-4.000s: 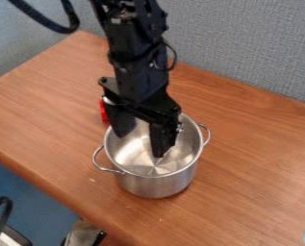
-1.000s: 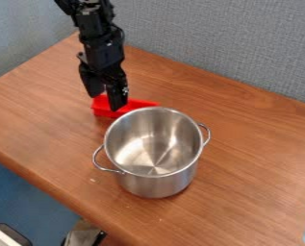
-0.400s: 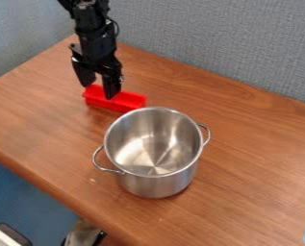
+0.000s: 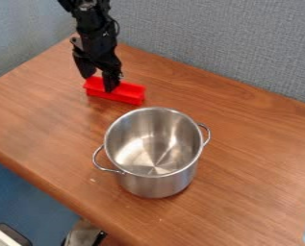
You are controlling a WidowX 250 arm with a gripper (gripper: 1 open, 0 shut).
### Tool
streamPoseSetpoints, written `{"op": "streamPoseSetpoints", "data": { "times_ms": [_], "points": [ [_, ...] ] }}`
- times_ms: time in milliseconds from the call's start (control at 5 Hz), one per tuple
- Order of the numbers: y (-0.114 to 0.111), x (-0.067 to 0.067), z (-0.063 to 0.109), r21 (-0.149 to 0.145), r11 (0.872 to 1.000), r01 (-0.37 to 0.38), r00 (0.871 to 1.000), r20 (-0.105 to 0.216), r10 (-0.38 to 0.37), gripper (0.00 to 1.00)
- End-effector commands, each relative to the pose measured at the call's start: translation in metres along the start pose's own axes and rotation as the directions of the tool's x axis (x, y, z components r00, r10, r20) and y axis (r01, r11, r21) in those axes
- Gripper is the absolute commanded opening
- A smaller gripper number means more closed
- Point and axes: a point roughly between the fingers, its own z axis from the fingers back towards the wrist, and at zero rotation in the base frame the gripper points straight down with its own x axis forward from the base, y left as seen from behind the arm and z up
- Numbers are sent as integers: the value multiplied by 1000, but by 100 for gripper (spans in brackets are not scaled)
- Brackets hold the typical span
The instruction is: Move the red object from the metal pot to the table
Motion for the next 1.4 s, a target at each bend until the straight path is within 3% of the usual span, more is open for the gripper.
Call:
{"op": "streamPoseSetpoints", "data": {
  "times_ms": [0, 400, 800, 1000, 1200],
  "points": [
    [-10, -31, -55, -106, 993, 58, 979, -190, -78, 0],
    [4, -20, -49, -120, 974, 193, 955, -207, -214, 0],
    [23, -43, -54, -103, 953, 285, 931, -207, -301, 0],
    [12, -41, -49, -167, 922, 349, 900, -217, -379, 0],
    [-15, -26, -33, -215, 873, 438, 854, -204, -478, 0]
  ]
}}
